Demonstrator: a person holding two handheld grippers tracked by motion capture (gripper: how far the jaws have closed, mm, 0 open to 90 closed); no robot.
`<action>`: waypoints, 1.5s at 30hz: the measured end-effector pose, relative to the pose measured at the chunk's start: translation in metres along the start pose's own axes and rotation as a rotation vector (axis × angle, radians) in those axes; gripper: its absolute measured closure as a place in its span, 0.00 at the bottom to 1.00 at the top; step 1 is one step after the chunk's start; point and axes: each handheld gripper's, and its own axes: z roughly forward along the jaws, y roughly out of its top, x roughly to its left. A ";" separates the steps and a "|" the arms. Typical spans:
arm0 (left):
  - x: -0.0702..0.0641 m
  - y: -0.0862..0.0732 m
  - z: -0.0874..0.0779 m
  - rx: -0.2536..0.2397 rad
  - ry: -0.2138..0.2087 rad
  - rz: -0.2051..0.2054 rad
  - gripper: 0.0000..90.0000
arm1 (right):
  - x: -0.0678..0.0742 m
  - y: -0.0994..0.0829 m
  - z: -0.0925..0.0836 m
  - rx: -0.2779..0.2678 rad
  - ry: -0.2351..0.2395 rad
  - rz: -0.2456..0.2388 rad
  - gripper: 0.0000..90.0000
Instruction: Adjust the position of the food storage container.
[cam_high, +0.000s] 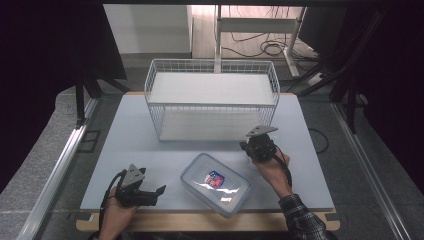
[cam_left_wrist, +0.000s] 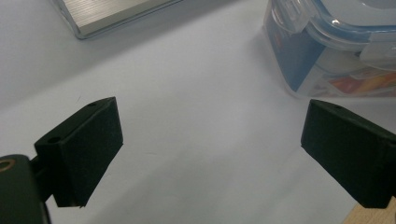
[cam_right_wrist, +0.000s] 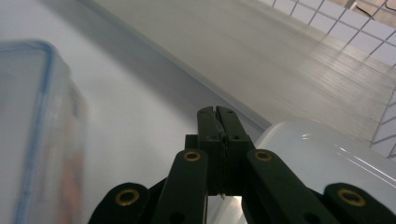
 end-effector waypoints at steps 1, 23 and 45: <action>0.000 0.000 0.000 0.000 0.000 0.000 0.06 | -0.001 -0.001 0.003 0.014 -0.007 -0.001 0.99; -0.002 0.001 0.001 0.013 -0.072 -0.041 0.09 | -0.053 -0.041 -0.032 0.011 -0.098 0.097 1.00; -0.008 0.027 0.018 -0.001 -0.128 -0.012 0.87 | 0.028 -0.081 -0.090 -0.081 0.124 0.092 1.00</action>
